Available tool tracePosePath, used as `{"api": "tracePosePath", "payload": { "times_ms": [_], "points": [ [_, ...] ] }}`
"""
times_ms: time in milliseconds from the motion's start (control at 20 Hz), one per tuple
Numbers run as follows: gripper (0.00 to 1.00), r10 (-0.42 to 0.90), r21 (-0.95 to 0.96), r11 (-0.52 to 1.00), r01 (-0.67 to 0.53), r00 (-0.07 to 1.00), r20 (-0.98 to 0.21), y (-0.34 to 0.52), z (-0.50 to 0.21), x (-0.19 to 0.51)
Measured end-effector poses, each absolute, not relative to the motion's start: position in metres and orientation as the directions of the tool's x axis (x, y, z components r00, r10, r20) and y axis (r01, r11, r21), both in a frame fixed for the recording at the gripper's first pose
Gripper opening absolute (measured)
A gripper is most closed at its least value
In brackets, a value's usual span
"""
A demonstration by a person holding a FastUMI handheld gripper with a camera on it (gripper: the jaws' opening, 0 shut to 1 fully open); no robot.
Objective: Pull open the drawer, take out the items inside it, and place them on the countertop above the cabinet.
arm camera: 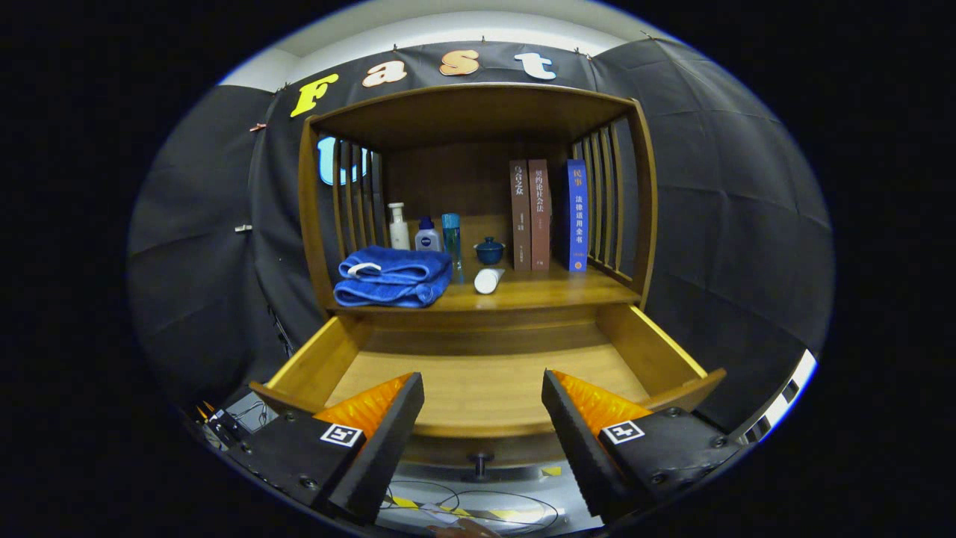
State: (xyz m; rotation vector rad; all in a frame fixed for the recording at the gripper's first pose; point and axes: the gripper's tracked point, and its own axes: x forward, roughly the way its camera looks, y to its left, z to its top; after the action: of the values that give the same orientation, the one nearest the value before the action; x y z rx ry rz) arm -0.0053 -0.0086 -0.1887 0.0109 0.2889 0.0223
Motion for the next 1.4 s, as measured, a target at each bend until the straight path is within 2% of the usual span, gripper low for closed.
{"api": "tracePosePath", "payload": {
  "times_ms": [200, 650, 1150, 1400],
  "points": [
    [1.0, 0.017, 0.0, 1.0, -0.018, 0.964, -0.264, -0.009, -0.222, -0.025],
    [1.0, 0.018, 0.035, 0.999, -0.007, 0.943, -0.332, -0.006, -0.278, -0.012],
    [1.0, 0.004, 0.04, 0.999, 0.009, 0.953, -0.302, -0.007, -0.277, -0.006],
    [1.0, 0.009, 0.044, 0.999, 0.005, 0.951, -0.309, -0.005, -0.274, 0.032]
  ]
}}
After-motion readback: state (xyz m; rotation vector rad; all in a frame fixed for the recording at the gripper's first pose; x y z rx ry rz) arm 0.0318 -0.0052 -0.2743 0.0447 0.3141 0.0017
